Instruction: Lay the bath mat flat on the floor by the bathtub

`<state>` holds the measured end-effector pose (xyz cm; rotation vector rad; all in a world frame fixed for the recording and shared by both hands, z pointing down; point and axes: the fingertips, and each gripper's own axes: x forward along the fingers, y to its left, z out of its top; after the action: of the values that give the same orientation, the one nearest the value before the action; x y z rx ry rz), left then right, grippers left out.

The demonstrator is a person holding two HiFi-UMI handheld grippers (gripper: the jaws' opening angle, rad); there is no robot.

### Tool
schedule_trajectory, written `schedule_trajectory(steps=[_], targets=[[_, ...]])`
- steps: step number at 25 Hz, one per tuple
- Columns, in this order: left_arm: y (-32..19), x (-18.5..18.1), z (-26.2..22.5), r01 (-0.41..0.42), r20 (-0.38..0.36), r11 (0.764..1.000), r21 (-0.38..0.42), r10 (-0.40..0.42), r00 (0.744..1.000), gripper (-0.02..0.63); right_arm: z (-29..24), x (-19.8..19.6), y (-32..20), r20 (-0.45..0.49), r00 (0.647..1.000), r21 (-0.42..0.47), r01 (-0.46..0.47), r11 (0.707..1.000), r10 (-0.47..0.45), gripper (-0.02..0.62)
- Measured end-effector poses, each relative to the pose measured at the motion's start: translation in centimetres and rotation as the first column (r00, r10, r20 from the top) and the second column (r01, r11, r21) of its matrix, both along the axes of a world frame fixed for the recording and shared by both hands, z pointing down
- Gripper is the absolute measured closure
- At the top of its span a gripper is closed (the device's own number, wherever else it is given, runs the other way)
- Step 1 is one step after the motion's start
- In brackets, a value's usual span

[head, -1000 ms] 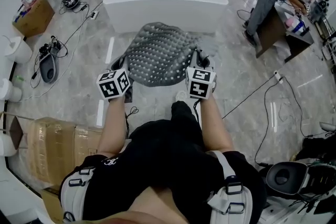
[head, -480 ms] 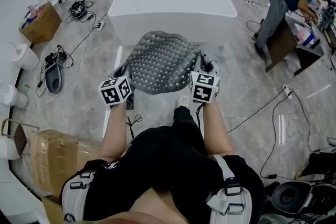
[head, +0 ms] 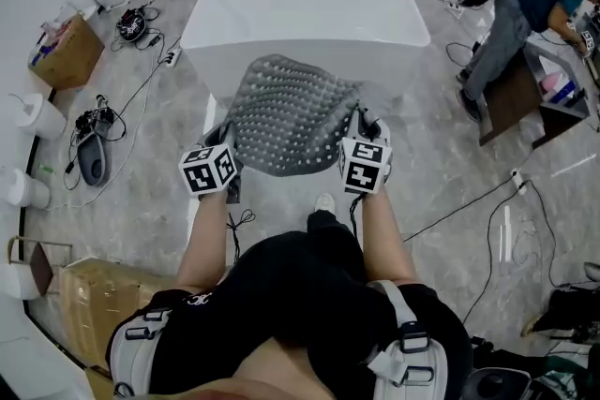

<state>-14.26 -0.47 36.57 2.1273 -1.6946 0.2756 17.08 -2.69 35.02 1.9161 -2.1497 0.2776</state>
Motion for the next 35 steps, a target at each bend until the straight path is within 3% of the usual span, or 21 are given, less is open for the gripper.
schedule_trajectory(steps=[13, 18, 23, 28, 35], targets=[[-18.3, 4.0, -0.9, 0.001, -0.006, 1.000, -0.022, -0.001, 1.000, 0.588, -1.1, 2.7, -19.0, -0.031, 0.998, -0.034, 0.058, 0.998, -0.059, 0.574], [-21.8, 1.7, 0.8, 0.006, -0.025, 0.997, -0.072, -0.008, 1.000, 0.588, -0.4, 0.6, -23.0, -0.039, 0.996, -0.053, 0.072, 0.996, -0.074, 0.574], [-25.0, -1.1, 3.4, -0.011, -0.072, 0.987, -0.158, 0.000, 0.997, 0.588, 2.0, -0.9, -25.9, -0.028, 0.998, -0.131, 0.045, 0.990, -0.049, 0.574], [-26.9, -4.9, 6.2, 0.003, -0.043, 0.978, -0.209, -0.012, 0.999, 0.588, 4.3, -2.6, -27.8, -0.020, 0.998, -0.197, 0.051, 0.979, -0.056, 0.574], [-29.5, -9.1, 10.4, 0.019, -0.032, 0.956, -0.293, -0.030, 0.999, 0.588, 9.9, -3.1, -30.5, 0.002, 0.996, -0.378, 0.081, 0.922, -0.087, 0.571]])
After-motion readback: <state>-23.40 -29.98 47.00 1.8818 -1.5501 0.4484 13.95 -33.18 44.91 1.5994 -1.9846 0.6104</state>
